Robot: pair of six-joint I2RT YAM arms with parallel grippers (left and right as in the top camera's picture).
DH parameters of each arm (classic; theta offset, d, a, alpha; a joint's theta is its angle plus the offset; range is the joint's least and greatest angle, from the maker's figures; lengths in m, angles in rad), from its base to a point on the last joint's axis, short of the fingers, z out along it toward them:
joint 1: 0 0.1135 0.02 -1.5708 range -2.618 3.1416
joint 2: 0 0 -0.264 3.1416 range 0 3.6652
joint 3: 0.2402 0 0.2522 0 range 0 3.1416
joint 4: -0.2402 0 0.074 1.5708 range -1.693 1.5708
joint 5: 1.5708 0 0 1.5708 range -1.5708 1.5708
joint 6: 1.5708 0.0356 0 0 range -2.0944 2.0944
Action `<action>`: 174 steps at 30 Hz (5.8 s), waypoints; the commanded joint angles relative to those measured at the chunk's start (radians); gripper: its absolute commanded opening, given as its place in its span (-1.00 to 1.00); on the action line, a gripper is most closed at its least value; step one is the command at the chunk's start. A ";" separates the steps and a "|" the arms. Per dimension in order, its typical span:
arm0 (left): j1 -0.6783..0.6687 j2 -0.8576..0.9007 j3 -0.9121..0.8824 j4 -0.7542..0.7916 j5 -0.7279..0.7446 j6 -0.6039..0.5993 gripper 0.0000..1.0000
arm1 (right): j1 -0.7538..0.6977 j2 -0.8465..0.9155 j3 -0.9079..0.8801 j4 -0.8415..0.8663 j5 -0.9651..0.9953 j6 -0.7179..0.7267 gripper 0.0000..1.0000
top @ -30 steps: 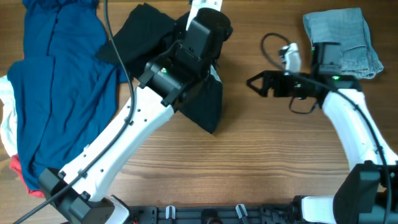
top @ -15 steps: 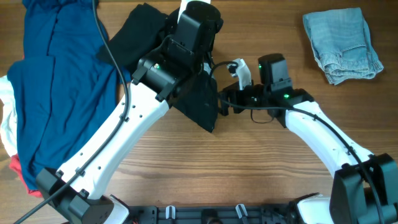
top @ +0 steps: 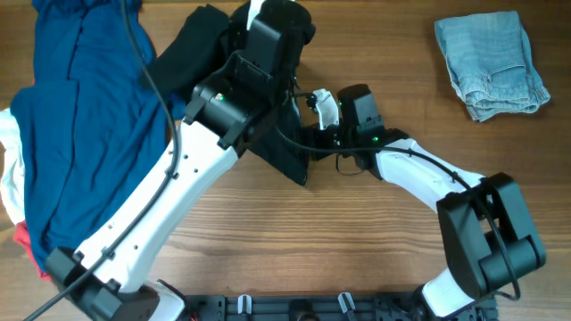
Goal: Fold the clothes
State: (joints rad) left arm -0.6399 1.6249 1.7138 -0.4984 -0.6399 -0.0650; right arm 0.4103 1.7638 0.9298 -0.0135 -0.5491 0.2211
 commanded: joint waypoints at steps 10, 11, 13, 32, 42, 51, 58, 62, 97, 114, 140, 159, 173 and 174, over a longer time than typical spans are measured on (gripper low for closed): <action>0.029 -0.131 0.008 0.061 -0.051 0.009 -0.92 | 0.005 0.014 -0.008 0.046 0.011 0.018 -0.62; 0.031 -0.132 0.008 0.061 -0.062 0.008 -0.92 | 0.003 0.014 -0.008 0.047 0.011 0.015 -0.84; 0.041 -0.140 0.008 0.061 -0.096 0.009 -0.92 | -0.010 0.011 -0.007 0.048 0.011 0.011 -0.91; 0.190 -0.399 0.008 -0.144 -0.094 0.009 -0.92 | -0.449 -0.599 0.695 -0.779 0.177 -0.383 -0.91; 0.194 -0.432 0.008 -0.230 -0.057 0.005 -0.92 | -0.449 -0.540 0.784 -0.985 0.281 -0.431 -0.91; 0.398 -0.122 0.008 0.174 0.158 0.035 -0.92 | -0.449 -0.275 0.792 -0.447 0.287 -0.457 -0.92; 0.488 -0.068 0.010 0.554 0.314 0.063 -0.92 | -0.449 -0.254 0.876 -0.231 0.288 -0.443 -0.92; 0.488 -0.066 0.010 0.500 0.327 0.069 -0.92 | -0.449 -0.232 0.877 -0.284 0.288 -0.458 -0.91; 0.486 0.015 0.007 -0.879 0.597 -0.177 -0.70 | -0.449 -0.105 0.814 -1.515 0.257 -0.326 0.02; 0.068 0.064 -0.441 -0.604 0.911 -0.175 0.46 | -0.449 -0.163 0.814 -1.361 0.261 -0.262 0.47; -0.042 0.335 -0.532 -0.330 0.946 -0.336 -0.07 | -0.449 -0.163 0.811 -1.329 0.265 -0.273 0.49; 0.247 0.183 -0.530 -0.807 0.746 -0.284 -0.88 | -0.449 -0.163 0.811 -1.329 0.269 -0.274 0.58; 0.291 0.181 -0.530 -0.921 0.636 -0.279 0.57 | -0.449 -0.107 0.809 -1.312 0.280 -0.274 0.61; 0.291 0.181 -0.529 -0.875 0.644 -0.286 0.59 | -0.447 -0.084 0.809 -1.279 0.281 -0.274 0.60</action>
State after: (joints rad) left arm -0.3542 1.8225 1.1866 -1.4288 0.0051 -0.3187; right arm -0.0402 1.6276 1.7470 -1.3331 -0.2855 -0.0463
